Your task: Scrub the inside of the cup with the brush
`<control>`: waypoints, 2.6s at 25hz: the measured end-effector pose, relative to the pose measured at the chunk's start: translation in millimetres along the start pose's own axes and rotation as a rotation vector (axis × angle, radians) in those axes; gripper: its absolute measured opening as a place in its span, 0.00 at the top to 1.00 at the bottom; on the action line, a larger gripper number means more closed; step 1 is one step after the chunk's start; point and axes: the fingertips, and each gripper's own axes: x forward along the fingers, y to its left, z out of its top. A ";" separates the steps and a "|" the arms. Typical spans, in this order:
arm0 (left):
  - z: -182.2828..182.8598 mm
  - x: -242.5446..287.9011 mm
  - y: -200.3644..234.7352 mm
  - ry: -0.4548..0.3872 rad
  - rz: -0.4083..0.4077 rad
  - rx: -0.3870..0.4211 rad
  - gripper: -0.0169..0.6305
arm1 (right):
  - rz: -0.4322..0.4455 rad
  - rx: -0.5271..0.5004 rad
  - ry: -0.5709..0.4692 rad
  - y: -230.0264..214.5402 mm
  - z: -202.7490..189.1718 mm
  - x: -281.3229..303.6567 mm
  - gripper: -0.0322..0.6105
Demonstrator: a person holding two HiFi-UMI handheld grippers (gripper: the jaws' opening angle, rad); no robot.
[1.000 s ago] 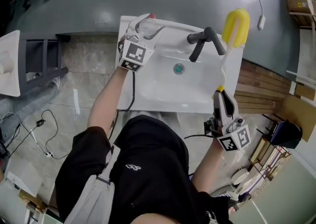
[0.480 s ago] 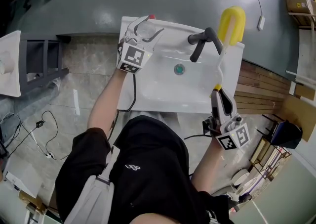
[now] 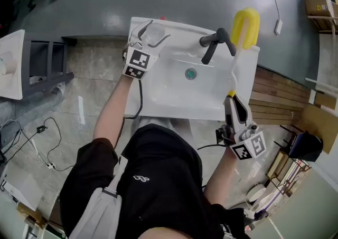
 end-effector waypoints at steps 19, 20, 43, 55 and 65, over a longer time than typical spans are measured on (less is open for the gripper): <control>60.2 -119.1 -64.0 -0.046 0.334 -0.070 0.48 | 0.185 -0.033 -0.177 -23.3 42.9 -16.7 0.87; 72.0 -123.4 -72.3 -0.072 0.344 -0.069 0.50 | 0.181 -0.039 -0.185 -25.8 46.2 -18.5 0.87; 225.9 -161.6 -183.3 -0.411 0.516 -0.122 0.97 | -0.038 -0.302 -0.268 -46.8 90.0 -74.5 0.88; 231.2 -153.5 -194.6 -0.389 0.468 -0.131 0.97 | -0.061 -0.335 -0.259 -57.9 88.7 -82.1 0.87; 226.1 -149.1 -196.6 -0.365 0.443 -0.132 0.97 | -0.053 -0.342 -0.251 -57.4 89.1 -74.8 0.87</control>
